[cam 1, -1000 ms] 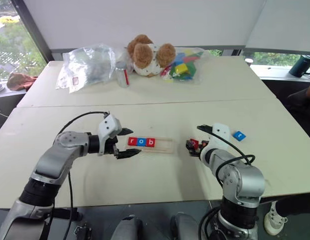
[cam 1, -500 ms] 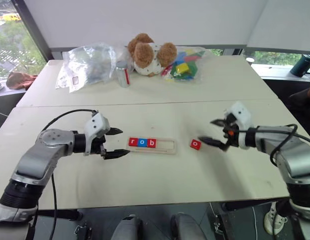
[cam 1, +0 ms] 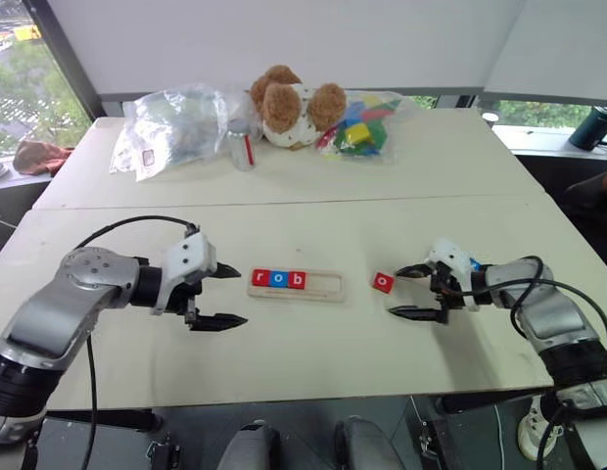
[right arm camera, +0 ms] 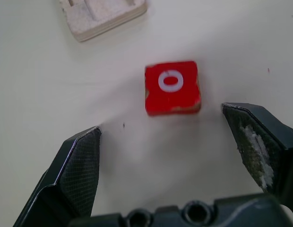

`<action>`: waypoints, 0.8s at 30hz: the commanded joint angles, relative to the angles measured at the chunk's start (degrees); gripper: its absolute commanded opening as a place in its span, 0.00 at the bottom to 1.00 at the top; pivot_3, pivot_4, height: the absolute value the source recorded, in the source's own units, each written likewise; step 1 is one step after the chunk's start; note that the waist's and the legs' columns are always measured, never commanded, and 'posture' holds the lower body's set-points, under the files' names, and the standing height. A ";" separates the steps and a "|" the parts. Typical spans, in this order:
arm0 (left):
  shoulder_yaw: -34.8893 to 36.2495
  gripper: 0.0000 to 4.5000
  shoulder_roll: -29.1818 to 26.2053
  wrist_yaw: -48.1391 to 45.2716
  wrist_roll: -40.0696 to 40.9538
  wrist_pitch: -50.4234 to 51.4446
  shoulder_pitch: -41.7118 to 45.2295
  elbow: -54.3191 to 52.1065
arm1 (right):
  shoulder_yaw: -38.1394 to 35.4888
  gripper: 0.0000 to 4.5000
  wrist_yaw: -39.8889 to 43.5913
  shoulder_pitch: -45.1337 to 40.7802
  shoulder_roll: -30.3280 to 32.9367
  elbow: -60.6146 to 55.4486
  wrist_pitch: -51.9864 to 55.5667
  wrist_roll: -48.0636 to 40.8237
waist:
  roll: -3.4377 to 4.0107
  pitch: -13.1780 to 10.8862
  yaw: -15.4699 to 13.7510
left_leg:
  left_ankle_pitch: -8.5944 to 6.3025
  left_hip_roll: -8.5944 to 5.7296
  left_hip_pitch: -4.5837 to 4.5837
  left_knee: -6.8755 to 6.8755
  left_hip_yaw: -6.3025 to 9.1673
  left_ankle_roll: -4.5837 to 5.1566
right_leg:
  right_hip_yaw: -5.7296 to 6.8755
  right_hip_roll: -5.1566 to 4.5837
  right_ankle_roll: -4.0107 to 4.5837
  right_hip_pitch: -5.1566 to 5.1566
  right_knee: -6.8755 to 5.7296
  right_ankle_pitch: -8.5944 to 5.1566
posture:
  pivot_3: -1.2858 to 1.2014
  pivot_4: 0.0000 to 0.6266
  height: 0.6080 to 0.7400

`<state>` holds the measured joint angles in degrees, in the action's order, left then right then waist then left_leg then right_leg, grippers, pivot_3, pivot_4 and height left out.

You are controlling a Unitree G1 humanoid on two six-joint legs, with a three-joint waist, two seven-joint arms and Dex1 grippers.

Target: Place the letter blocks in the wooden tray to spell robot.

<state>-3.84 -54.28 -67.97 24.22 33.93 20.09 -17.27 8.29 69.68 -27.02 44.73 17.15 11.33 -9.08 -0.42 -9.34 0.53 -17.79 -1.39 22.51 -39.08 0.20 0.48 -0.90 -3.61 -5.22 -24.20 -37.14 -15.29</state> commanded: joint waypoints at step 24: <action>1.14 1.00 -0.01 2.16 -2.31 -2.99 -0.82 2.47 | 6.71 0.25 2.78 -14.55 -7.41 -4.86 6.12 2.04 | 0.02 -0.01 0.48 | 0.01 0.01 0.00 0.06 -0.01 -0.04 | -0.03 0.00 0.01 -0.13 -0.07 0.01 | 0.52 0.24 1.00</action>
<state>-3.73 -53.58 -65.92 22.29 31.86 19.24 -14.10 13.55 72.09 -40.49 38.00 13.59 17.55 -8.36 -0.40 -9.35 1.01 -17.78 -1.38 22.51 -39.01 0.20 0.44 -0.92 -3.61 -5.21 -24.34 -37.21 -15.28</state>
